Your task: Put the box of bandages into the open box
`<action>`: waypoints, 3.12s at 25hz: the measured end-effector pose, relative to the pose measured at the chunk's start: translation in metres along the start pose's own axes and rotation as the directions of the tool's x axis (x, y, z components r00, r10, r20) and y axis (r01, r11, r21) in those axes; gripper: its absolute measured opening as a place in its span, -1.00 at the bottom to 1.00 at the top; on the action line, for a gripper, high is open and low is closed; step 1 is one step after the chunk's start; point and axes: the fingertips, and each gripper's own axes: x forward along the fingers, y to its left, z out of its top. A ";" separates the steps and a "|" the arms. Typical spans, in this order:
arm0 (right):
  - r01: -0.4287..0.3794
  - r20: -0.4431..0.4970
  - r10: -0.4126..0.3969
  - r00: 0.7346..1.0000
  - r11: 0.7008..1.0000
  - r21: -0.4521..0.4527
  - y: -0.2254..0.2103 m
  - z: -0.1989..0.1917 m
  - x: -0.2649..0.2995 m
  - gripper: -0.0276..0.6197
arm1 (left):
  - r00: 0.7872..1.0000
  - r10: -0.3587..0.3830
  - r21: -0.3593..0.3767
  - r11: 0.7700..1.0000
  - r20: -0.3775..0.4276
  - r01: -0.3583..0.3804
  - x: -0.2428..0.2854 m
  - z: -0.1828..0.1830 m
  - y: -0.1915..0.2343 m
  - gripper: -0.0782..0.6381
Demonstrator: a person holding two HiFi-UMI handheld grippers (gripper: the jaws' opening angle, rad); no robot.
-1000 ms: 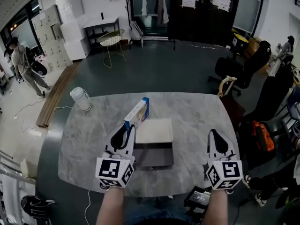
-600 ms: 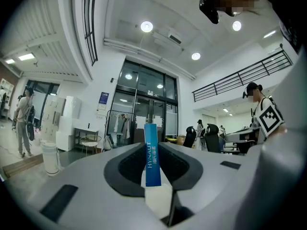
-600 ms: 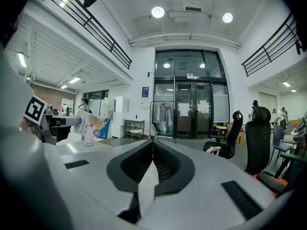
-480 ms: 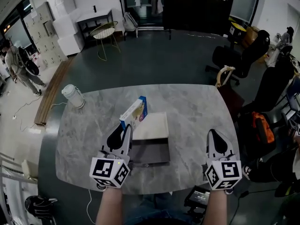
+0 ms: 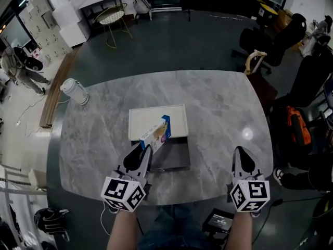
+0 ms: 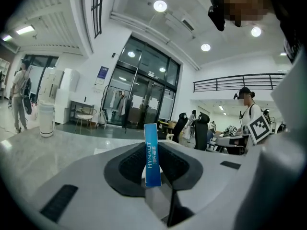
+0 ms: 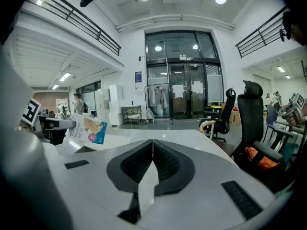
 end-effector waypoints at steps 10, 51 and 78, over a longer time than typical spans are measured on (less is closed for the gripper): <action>0.023 -0.077 -0.023 0.997 1.000 0.004 -0.004 -0.037 -0.003 -0.84 | 0.986 -0.085 -0.132 0.989 -0.146 0.066 0.003 -0.064 -0.014 -0.54; 0.013 -0.104 -0.013 0.994 1.000 -0.006 -0.013 -0.021 0.038 -0.84 | 0.582 -0.062 -0.256 0.932 -0.811 -0.258 0.056 -0.176 0.036 -0.44; 0.011 -0.023 -0.011 1.000 1.000 0.007 -0.024 0.033 0.033 -0.84 | 0.682 0.144 -0.179 0.907 -0.717 -0.380 0.042 -0.127 0.051 -0.75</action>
